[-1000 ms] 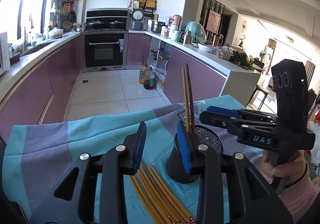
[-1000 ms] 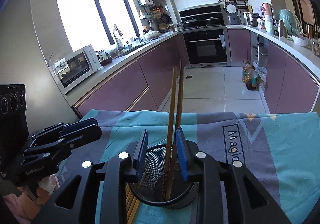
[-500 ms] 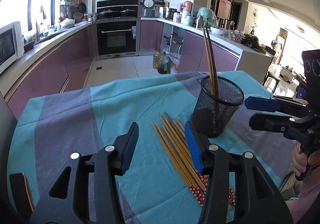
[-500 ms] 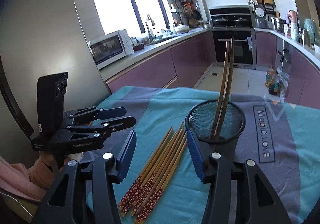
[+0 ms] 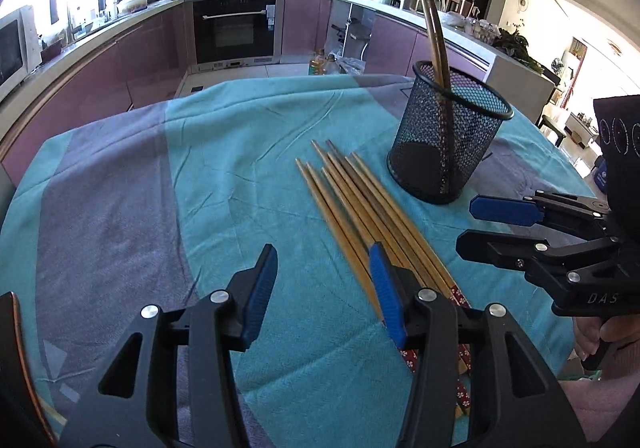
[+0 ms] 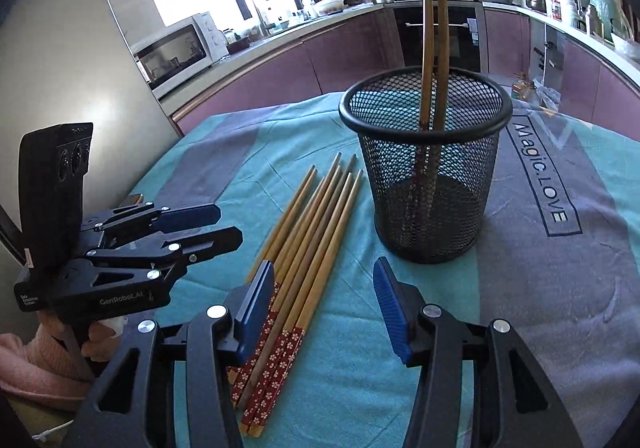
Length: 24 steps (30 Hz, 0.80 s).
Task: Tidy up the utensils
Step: 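Move both tools back over the chopstick pile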
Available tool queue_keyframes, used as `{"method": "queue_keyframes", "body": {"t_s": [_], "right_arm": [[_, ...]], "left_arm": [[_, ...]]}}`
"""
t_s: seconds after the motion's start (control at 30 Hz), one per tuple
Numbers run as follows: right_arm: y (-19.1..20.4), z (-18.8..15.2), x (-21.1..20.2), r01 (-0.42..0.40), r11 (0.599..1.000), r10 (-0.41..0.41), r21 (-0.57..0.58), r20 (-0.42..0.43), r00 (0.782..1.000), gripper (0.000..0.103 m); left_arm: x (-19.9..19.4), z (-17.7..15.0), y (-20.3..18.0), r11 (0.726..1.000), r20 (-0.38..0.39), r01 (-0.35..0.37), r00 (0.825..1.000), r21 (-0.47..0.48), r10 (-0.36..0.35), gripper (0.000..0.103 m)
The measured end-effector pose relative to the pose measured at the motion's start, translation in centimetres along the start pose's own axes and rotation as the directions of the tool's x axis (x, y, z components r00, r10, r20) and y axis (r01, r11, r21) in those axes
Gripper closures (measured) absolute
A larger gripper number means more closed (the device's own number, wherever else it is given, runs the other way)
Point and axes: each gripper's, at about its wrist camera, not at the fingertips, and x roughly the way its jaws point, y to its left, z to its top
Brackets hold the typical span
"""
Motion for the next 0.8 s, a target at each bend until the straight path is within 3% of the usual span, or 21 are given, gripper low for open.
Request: {"method": "queue_keyframes", "body": {"t_s": [0.4, 0.8], "right_arm": [[0.6, -0.1, 1.7, 0.046, 0.999, -0.046, -0.005, -0.025, 0.999, 0.059], [0.8, -0.3, 2.6, 0.066, 0.998, -0.067, -0.012, -0.05, 0.997, 0.065]], "left_arm": [[2.6, -0.4, -0.4, 1.0, -0.061, 0.004, 0.998, -0.015, -0.004, 0.056], [3.8, -0.3, -0.9, 1.0, -0.07, -0.015, 0.997, -0.001, 0.015, 0.056]]}}
